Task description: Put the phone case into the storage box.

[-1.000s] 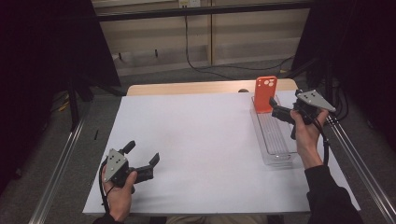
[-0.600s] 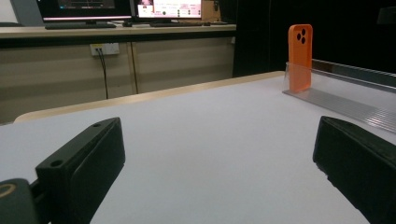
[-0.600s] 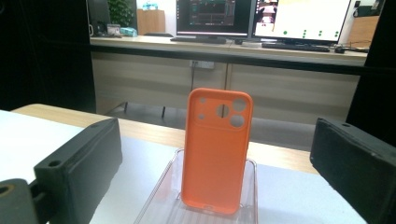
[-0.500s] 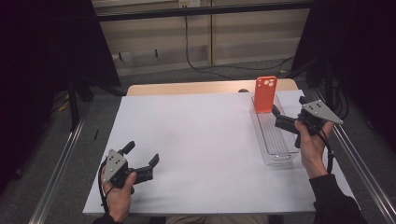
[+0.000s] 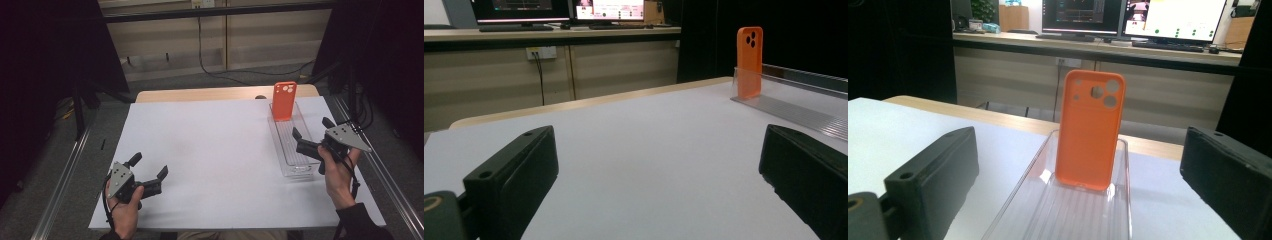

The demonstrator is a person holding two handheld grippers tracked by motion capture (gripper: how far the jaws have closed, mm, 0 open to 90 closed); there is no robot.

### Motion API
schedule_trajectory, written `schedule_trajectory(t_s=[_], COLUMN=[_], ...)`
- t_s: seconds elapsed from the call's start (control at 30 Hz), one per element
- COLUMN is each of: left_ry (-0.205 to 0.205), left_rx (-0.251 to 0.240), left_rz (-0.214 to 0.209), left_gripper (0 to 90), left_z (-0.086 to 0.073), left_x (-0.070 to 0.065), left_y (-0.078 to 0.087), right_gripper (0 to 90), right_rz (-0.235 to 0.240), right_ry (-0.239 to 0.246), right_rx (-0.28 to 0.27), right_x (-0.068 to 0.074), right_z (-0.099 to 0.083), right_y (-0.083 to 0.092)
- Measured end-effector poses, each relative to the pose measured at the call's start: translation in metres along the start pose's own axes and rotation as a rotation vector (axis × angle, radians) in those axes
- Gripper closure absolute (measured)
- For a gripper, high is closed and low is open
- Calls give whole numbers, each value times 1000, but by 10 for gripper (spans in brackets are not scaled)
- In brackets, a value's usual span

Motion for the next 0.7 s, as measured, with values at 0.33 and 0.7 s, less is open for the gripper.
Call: schedule_trajectory(t_s=[0.33,0.7], left_ry=[15,-3], left_rx=[-2,6], left_rz=[10,20], left_gripper=[22,23], left_z=[0,-2], left_x=[1,1], left_y=[3,10], right_gripper=[17,13], right_rz=[5,22], right_ry=[-4,-35], right_rx=[-9,-8], right_x=[10,18], right_z=[-14,-25], right_y=[21,50])
Point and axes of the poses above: each handheld gripper's, and its own axes: y roughly backward along the jaws, z roughly out of its top, x roughly to its left, the point moved 3 cm from there along -y, roughly forward along the jaws, and after that the axes turned 1 degree about -x, right-handed, at the moved point
